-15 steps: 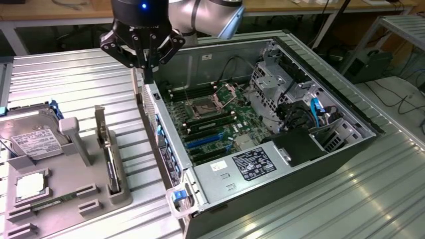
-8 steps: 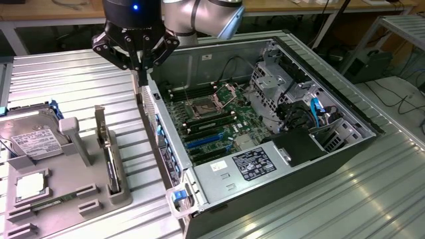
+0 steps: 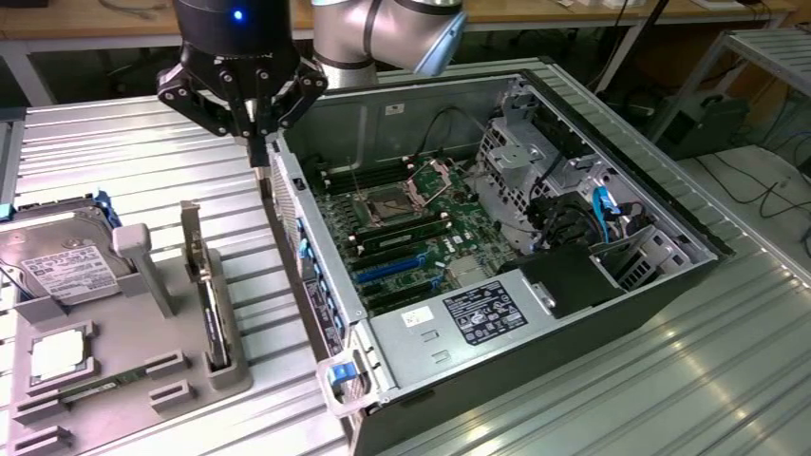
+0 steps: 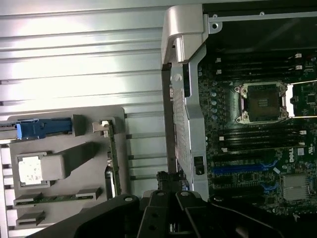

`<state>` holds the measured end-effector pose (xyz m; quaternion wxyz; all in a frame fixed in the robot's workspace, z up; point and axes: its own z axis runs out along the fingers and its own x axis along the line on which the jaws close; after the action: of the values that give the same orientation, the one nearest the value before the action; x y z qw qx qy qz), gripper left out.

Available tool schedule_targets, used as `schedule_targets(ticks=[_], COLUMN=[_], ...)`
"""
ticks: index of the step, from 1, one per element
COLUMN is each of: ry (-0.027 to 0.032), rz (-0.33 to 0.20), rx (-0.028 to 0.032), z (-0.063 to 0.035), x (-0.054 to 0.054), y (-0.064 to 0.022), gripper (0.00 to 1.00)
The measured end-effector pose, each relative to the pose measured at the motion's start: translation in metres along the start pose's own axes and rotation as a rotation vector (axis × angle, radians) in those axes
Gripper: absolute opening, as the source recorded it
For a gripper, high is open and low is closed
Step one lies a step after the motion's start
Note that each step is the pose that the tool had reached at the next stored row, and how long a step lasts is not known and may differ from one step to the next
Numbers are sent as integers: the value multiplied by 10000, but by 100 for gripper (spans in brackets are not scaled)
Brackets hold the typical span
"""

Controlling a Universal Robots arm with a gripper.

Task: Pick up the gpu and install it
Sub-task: 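Reach for the gpu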

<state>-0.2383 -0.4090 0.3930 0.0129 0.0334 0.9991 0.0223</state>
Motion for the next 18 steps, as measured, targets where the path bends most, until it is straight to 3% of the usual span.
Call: schedule_targets(ticks=[18], ry=[7], rz=[-178], rx=[-5], z=[-7], x=[223], y=[-47], gripper=[11])
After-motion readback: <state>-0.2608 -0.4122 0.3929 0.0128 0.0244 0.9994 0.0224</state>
